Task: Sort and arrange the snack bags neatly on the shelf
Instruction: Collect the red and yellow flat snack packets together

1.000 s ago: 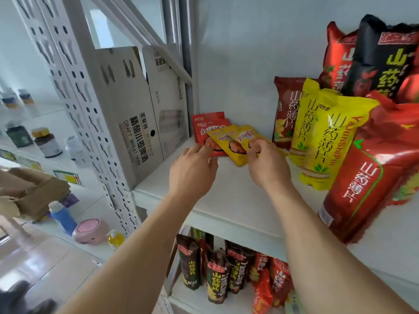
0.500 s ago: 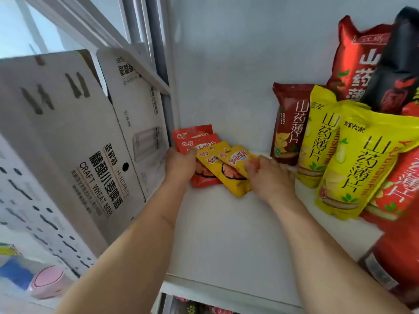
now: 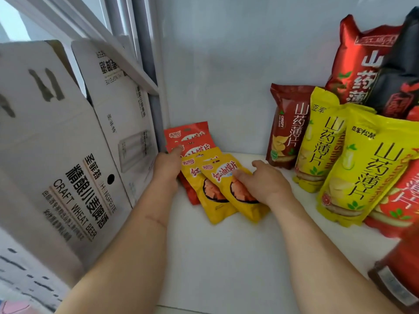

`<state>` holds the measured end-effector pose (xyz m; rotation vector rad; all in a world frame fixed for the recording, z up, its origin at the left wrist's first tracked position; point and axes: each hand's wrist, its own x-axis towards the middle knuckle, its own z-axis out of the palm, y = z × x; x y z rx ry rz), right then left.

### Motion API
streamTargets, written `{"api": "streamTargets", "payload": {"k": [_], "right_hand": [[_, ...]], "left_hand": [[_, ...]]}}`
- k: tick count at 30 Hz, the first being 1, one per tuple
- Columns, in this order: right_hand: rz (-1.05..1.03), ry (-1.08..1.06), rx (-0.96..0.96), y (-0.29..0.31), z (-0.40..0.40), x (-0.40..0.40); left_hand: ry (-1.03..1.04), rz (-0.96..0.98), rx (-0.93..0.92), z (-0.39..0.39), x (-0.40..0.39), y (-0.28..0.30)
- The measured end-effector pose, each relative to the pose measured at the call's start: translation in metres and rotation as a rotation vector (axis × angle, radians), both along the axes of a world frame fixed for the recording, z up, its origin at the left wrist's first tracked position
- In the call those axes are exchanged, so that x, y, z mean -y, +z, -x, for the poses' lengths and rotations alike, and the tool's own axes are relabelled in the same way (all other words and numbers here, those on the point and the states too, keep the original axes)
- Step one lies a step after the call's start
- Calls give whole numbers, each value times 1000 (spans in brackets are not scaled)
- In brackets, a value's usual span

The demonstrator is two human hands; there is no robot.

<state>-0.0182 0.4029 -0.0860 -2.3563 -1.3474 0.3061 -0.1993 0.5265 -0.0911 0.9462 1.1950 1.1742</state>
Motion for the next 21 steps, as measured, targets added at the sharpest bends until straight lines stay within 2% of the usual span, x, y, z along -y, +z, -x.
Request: {"api": "streamTargets", "payload": {"k": [8,12,21], "right_hand": [[-1,84,-203,5,12,2],[-60,58,-353,6,12,6],[-60,-10,-524,11,17,21]], "left_hand": [[-137,139,201,-1,5,1],[-124,158,215,-2,5,-3],[-149,145,226,-11,12,-3]]}}
